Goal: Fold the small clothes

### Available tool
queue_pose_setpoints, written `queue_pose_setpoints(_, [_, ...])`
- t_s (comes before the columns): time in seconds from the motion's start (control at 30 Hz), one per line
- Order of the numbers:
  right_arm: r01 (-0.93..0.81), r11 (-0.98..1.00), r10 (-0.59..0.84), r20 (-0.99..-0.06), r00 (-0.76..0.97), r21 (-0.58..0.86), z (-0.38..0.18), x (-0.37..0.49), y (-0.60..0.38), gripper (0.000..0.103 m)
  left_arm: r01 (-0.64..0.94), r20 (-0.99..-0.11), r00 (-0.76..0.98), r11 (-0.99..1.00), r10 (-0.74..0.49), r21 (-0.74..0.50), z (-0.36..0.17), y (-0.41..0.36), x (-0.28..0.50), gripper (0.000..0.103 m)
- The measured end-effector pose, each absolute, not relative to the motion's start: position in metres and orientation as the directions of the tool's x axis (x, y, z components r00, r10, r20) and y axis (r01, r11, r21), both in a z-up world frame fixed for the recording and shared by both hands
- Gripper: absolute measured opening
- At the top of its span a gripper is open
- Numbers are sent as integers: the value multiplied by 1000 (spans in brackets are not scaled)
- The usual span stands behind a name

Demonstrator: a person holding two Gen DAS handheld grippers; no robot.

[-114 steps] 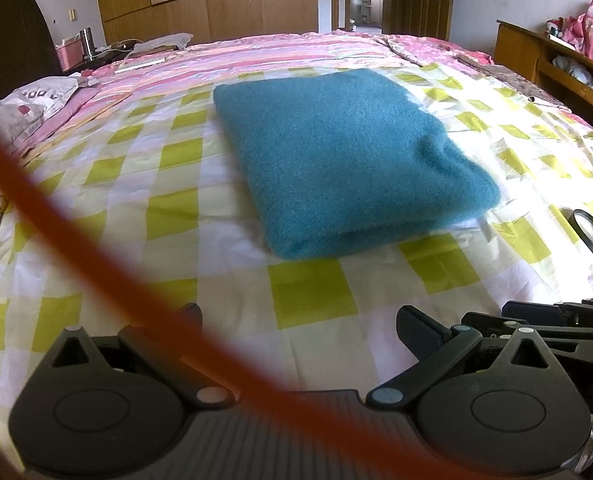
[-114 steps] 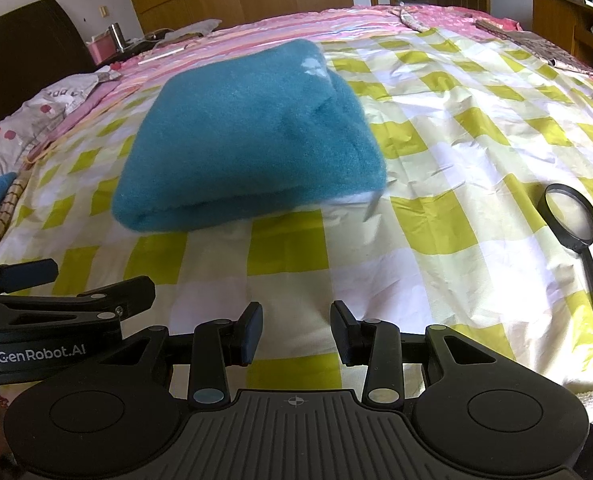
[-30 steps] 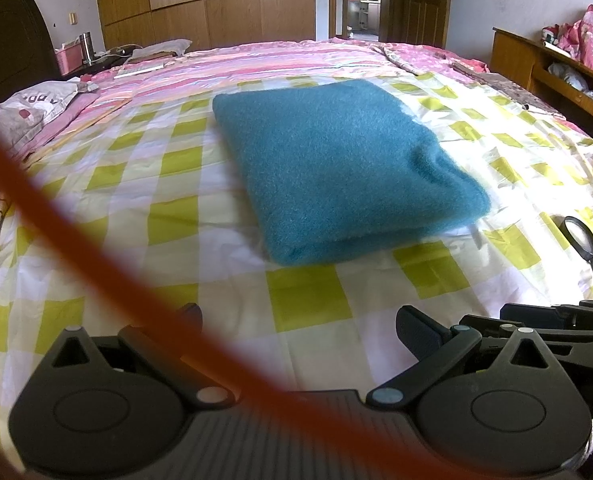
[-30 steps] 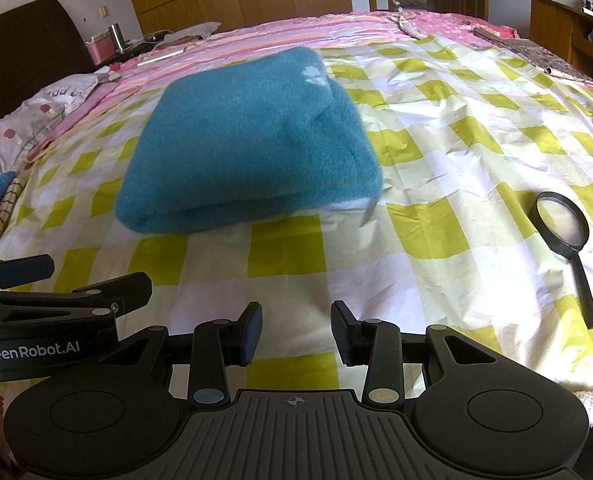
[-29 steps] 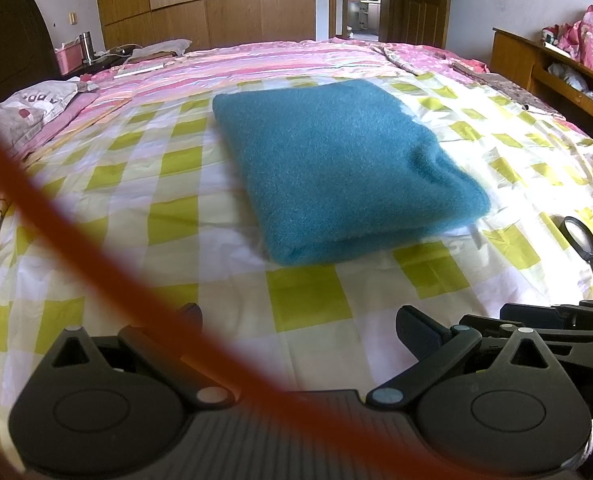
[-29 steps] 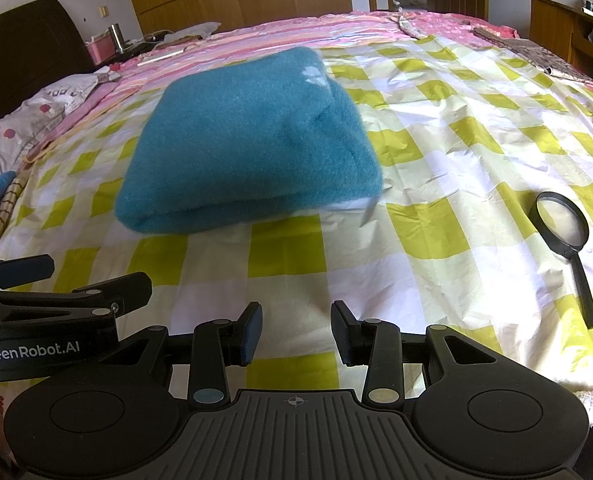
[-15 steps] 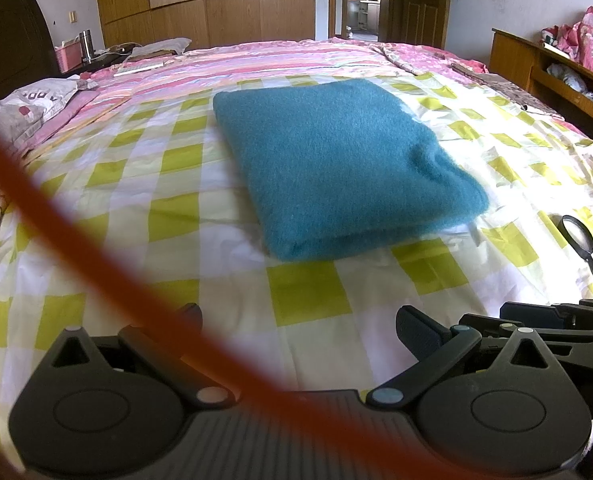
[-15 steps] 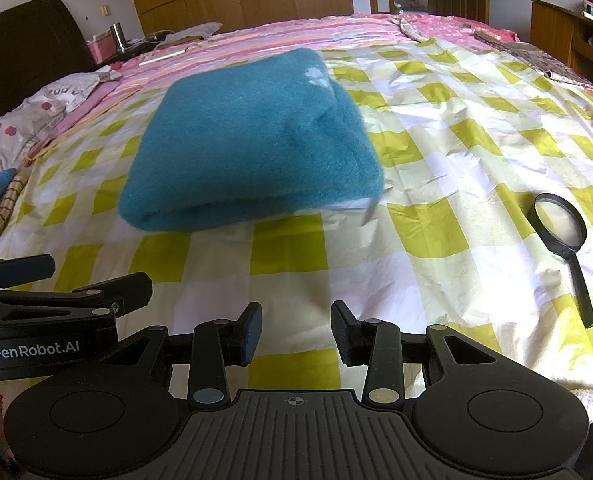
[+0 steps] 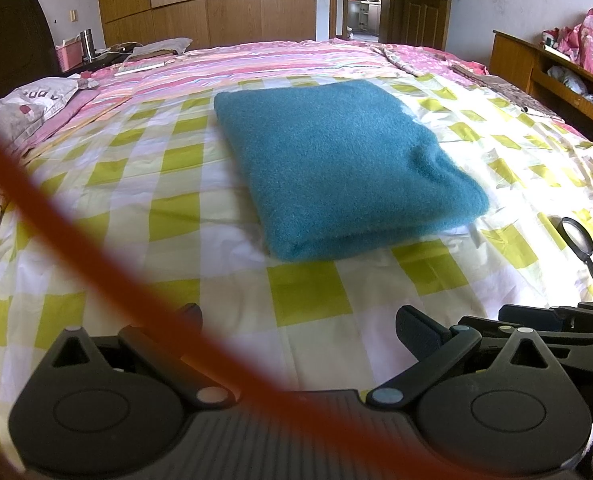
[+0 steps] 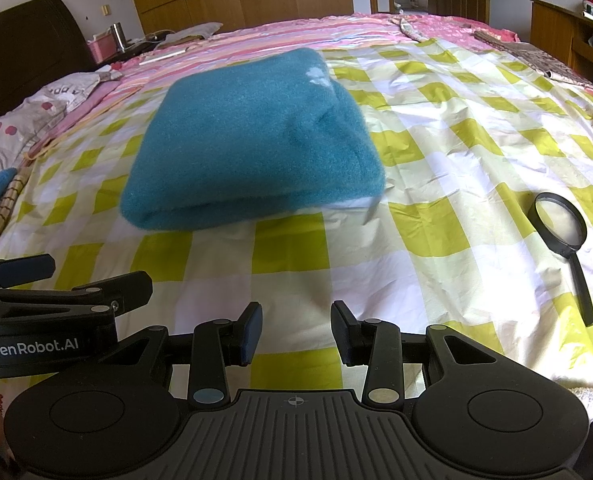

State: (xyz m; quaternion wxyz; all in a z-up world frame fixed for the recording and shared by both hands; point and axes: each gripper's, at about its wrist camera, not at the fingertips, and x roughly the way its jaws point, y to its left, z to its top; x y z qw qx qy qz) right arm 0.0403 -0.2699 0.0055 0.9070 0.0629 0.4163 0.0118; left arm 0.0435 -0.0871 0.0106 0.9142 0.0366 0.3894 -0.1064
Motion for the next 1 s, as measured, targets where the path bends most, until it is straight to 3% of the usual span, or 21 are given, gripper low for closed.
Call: queue_pose_setpoints(1.0, [37, 992, 65, -755, 652, 117, 4, 39, -269, 44, 221, -723, 670, 975, -169, -24, 10, -85, 44, 103])
